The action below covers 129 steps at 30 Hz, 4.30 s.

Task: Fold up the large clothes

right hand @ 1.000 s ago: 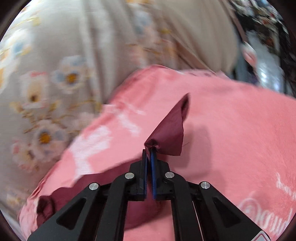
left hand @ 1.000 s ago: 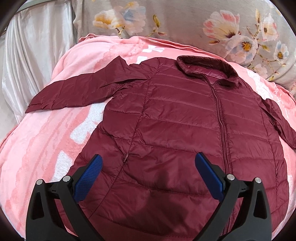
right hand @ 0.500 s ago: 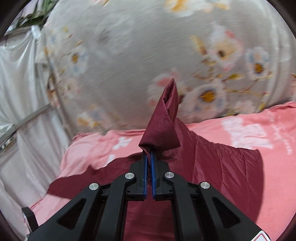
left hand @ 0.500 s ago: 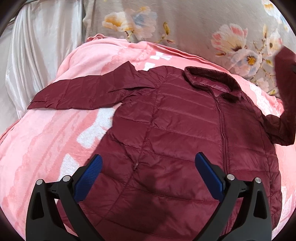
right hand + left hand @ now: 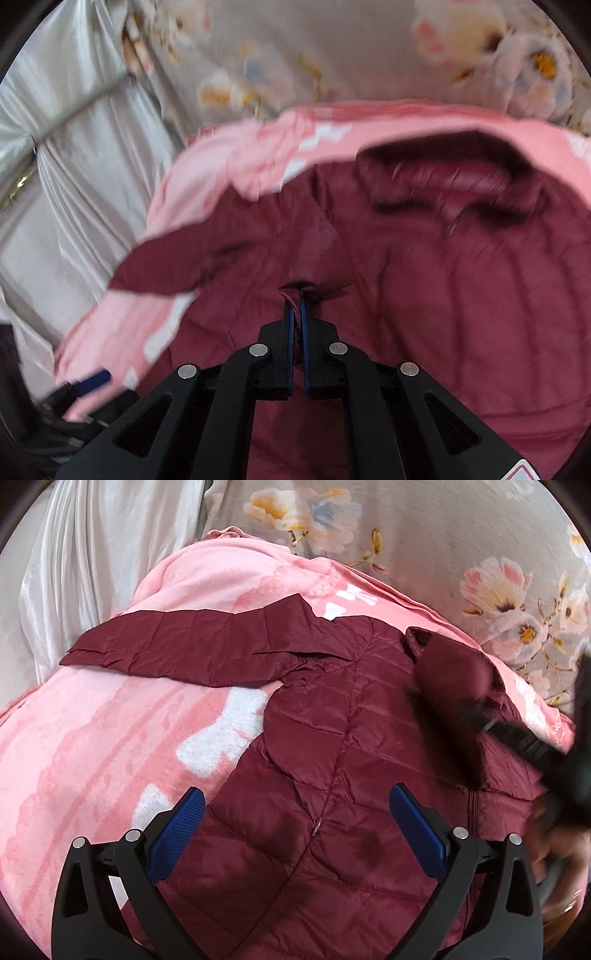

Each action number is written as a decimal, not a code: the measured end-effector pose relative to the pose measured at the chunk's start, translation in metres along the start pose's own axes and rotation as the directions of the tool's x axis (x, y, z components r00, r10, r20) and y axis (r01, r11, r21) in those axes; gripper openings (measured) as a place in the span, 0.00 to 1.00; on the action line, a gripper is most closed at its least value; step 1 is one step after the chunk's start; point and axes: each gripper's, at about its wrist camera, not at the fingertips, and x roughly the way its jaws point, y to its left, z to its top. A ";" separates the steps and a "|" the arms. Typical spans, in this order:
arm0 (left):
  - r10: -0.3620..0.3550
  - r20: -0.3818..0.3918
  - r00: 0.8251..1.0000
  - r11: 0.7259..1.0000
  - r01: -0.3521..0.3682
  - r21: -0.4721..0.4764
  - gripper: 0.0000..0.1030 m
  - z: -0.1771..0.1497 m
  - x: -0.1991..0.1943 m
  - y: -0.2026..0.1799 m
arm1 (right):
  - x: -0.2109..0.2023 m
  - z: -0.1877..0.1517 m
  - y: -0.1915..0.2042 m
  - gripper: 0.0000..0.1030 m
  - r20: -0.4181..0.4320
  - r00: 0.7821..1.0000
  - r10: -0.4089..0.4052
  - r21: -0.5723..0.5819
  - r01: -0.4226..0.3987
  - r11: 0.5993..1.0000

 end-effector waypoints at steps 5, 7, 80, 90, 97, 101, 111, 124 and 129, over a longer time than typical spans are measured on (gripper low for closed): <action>-0.001 -0.001 1.000 1.000 0.001 -0.009 0.95 0.004 0.006 0.000 | 0.034 -0.020 -0.001 0.09 -0.093 0.996 -0.007 -0.006 0.007 1.000; -0.030 -0.013 0.999 0.999 0.030 -0.023 0.95 0.006 0.011 -0.003 | 0.037 -0.024 -0.004 0.11 -0.105 0.994 -0.001 0.000 0.001 1.000; -0.132 -0.109 0.985 0.955 0.156 0.251 0.42 0.008 0.105 -0.147 | -0.054 -0.068 -0.098 0.05 -0.048 0.908 -0.417 0.157 0.419 0.894; -0.088 -0.058 0.994 0.947 0.102 0.304 0.42 -0.003 0.109 -0.154 | -0.042 -0.073 -0.088 0.05 -0.019 0.864 -0.503 0.083 0.503 0.860; -0.113 -0.051 0.992 0.950 0.123 0.286 0.43 -0.002 0.107 -0.149 | -0.040 -0.074 -0.087 0.04 -0.016 0.861 -0.509 0.078 0.508 0.858; -0.244 -0.062 0.968 0.967 0.248 0.066 0.52 0.019 0.084 -0.092 | -0.041 -0.074 -0.087 0.04 -0.016 0.863 -0.505 0.080 0.505 0.860; 0.054 0.077 0.996 0.877 -0.010 -0.481 0.79 0.100 0.059 0.186 | -0.045 -0.058 -0.038 0.14 0.018 0.924 -0.383 0.090 0.380 0.921; 0.138 0.042 0.990 0.746 -0.076 -0.662 0.52 0.128 0.112 0.280 | 0.004 -0.072 -0.003 0.12 -0.021 0.877 -0.480 -0.088 0.476 0.875; 0.079 0.133 0.988 0.836 0.007 -0.548 0.03 0.160 0.082 0.239 | 0.000 -0.073 -0.007 0.12 -0.016 0.886 -0.463 -0.069 0.461 0.885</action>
